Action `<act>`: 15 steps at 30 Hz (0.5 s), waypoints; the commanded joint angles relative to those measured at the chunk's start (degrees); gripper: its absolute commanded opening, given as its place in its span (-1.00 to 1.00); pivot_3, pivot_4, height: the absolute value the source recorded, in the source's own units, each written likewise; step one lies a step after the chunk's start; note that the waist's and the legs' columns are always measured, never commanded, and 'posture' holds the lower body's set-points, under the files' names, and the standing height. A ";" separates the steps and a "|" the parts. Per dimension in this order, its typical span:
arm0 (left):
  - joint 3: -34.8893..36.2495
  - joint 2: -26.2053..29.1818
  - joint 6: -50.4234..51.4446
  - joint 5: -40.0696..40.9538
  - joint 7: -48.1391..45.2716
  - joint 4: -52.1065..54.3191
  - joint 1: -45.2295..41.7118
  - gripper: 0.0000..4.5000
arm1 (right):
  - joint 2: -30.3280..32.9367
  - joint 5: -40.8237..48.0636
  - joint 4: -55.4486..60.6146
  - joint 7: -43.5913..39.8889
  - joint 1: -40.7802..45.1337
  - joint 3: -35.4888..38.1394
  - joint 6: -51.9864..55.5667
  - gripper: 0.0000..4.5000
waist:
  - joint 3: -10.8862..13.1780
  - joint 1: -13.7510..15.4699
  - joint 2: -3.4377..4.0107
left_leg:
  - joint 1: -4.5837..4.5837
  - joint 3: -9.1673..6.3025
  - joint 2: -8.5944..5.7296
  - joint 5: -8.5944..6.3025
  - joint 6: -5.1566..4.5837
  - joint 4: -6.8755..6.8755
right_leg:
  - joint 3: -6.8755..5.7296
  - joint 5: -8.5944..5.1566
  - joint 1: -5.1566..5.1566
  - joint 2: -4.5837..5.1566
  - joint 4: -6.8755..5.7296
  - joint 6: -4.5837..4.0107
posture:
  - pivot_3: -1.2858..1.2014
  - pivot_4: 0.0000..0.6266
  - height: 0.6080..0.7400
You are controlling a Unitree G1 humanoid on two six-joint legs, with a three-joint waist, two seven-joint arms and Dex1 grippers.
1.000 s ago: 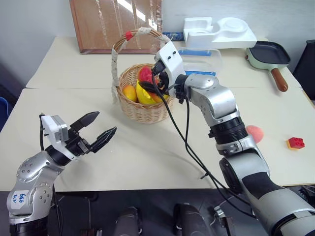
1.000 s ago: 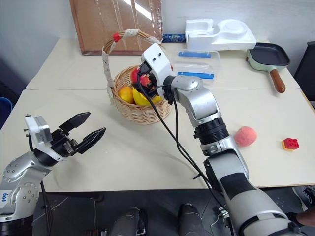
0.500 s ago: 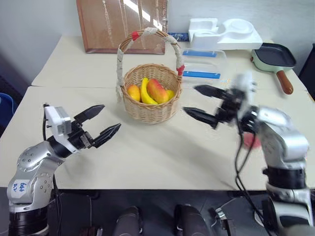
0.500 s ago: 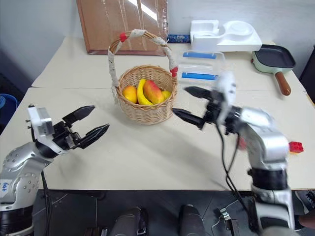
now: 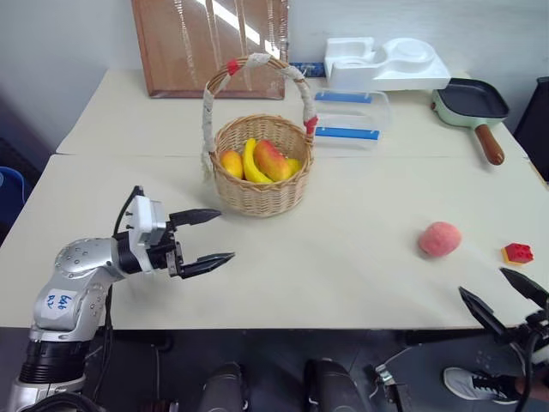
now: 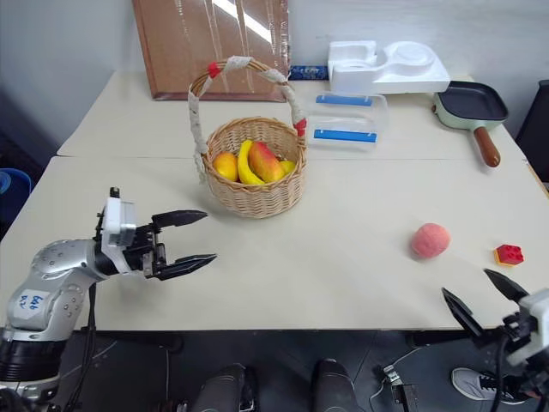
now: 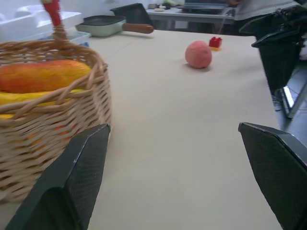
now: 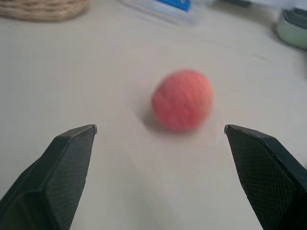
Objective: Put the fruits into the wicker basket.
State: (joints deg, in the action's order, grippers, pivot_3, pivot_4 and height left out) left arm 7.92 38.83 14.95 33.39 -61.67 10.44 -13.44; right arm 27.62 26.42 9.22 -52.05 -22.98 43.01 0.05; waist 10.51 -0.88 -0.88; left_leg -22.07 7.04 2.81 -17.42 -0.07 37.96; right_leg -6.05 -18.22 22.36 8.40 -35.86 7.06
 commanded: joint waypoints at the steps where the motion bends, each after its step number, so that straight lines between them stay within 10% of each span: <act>1: 0.10 -0.27 -1.36 -0.38 -0.61 -0.02 -0.94 1.00 | 1.93 2.67 0.50 1.83 2.17 0.12 0.90 0.98 | 0.00 -0.50 0.00 | 0.00 -0.03 0.02 0.00 0.00 0.00 | 0.00 0.00 0.01 0.00 -0.04 0.00 | 0.03 -0.52 1.00; 15: 1.27 -1.15 -0.89 0.10 1.80 4.10 2.77 1.00 | 17.42 -2.68 -14.48 12.10 32.99 -19.32 26.43 0.98 | 0.02 0.91 0.06 | -0.14 -0.12 -0.03 -0.05 -0.03 0.08 | -0.06 0.02 0.15 0.08 -0.16 0.04 | 0.03 -0.52 1.00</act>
State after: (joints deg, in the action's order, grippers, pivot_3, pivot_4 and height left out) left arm 8.17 37.22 14.39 33.23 -60.14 11.85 -10.98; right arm 43.10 24.83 -3.36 -40.03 9.04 24.61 25.00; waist 10.53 0.03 -0.83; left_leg -22.24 6.93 2.76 -17.49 -0.13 38.05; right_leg -6.12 -18.18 22.50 8.50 -35.99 7.12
